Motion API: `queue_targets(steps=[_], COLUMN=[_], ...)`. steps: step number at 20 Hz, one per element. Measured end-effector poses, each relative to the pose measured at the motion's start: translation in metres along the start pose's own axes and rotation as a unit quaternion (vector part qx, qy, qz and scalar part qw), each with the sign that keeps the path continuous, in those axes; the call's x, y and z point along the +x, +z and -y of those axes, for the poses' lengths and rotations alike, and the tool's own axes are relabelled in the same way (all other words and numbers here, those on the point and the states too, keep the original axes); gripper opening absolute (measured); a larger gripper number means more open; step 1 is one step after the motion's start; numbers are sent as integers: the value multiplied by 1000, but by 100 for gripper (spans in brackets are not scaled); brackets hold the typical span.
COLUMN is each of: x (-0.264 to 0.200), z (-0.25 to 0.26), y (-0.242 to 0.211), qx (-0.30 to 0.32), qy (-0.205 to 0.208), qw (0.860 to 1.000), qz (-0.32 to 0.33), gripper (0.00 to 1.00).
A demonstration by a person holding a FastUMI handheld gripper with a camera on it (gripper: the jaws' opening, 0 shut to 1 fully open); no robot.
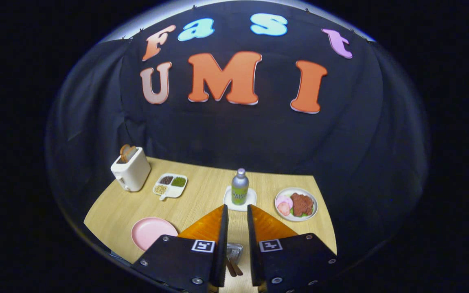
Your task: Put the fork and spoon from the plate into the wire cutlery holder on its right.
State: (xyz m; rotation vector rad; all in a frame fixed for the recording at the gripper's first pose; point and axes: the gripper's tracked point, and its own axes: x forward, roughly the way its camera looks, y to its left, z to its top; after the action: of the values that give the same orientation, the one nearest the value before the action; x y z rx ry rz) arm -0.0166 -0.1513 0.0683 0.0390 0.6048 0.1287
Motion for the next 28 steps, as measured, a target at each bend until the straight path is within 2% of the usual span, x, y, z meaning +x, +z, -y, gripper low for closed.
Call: queue_targets(steps=[2, 3, 5, 7, 9, 14, 18, 28], x=[-12, -18, -34, -50, -67, -111, -134, -127], z=[1, 1, 7, 9, 11, 16, 5, -16], y=[24, 37, 62, 86, 106, 147, 159, 146], qx=[28, 38, 45, 39, 29, -12, -14, -4], qy=[-16, -19, -31, -41, -48, -94, -92, -61], qw=[998, 996, 991, 983, 976, 947, 935, 939], qz=[49, 74, 125, 173, 208, 306, 342, 339], gripper=[39, 53, 68, 79, 85, 90, 91, 93])
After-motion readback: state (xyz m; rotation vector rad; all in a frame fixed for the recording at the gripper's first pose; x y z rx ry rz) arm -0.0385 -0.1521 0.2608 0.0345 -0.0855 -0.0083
